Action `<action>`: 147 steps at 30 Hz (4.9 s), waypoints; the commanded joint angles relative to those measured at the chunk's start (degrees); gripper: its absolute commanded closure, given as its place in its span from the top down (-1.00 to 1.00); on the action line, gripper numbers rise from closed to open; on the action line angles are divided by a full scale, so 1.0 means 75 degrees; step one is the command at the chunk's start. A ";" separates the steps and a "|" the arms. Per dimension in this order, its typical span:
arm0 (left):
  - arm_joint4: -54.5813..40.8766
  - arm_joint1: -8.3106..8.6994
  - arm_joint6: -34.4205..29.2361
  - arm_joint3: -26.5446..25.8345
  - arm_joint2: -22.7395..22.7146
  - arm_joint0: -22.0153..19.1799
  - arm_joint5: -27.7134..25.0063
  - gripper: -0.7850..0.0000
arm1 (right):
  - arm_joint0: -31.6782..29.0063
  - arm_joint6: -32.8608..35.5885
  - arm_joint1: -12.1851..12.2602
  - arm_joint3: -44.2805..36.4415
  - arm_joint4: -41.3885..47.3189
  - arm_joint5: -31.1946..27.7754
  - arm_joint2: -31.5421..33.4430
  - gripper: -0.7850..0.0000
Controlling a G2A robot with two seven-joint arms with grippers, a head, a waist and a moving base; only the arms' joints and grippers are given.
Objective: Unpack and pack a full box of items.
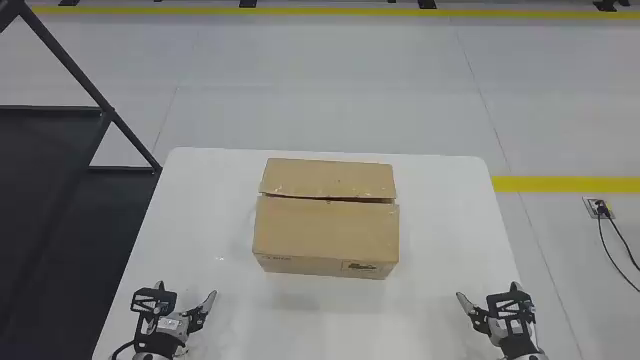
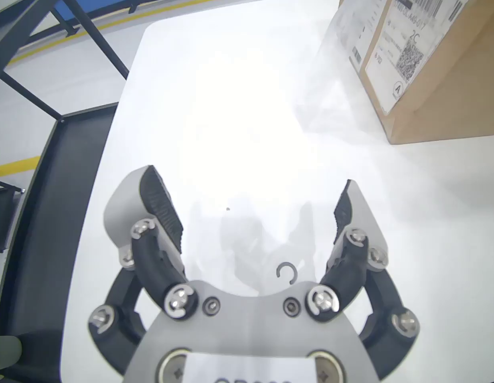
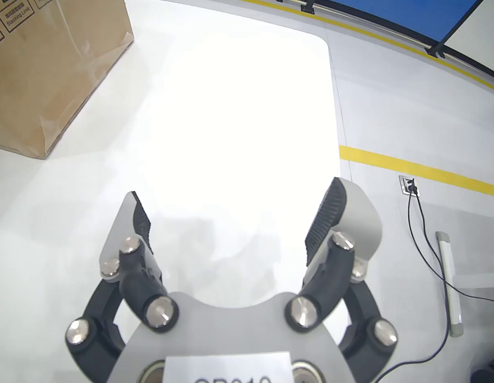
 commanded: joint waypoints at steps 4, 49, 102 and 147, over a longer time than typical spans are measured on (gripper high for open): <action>-0.0028 -0.0006 0.0160 -0.0015 0.0004 -0.0026 -0.0075 1.00 | 0.0049 0.0008 -0.0001 -0.0029 0.0020 -0.0156 -0.0029 1.00; -0.1113 0.0072 -0.0048 -0.0987 -0.0946 -0.0983 -0.1950 1.00 | 0.4084 0.4509 -0.0047 0.0608 0.7486 -0.3199 -0.1030 1.00; 0.0064 0.0103 -0.0094 0.0164 0.0052 -0.1665 -0.3213 1.00 | 0.3843 0.7793 0.0963 0.0848 1.0578 -0.6111 -0.2147 1.00; 0.0567 0.0066 -0.0065 0.0399 0.1286 -0.2274 -0.3330 1.00 | 0.3169 0.5613 0.1158 0.0388 1.0789 -0.6088 -0.1434 1.00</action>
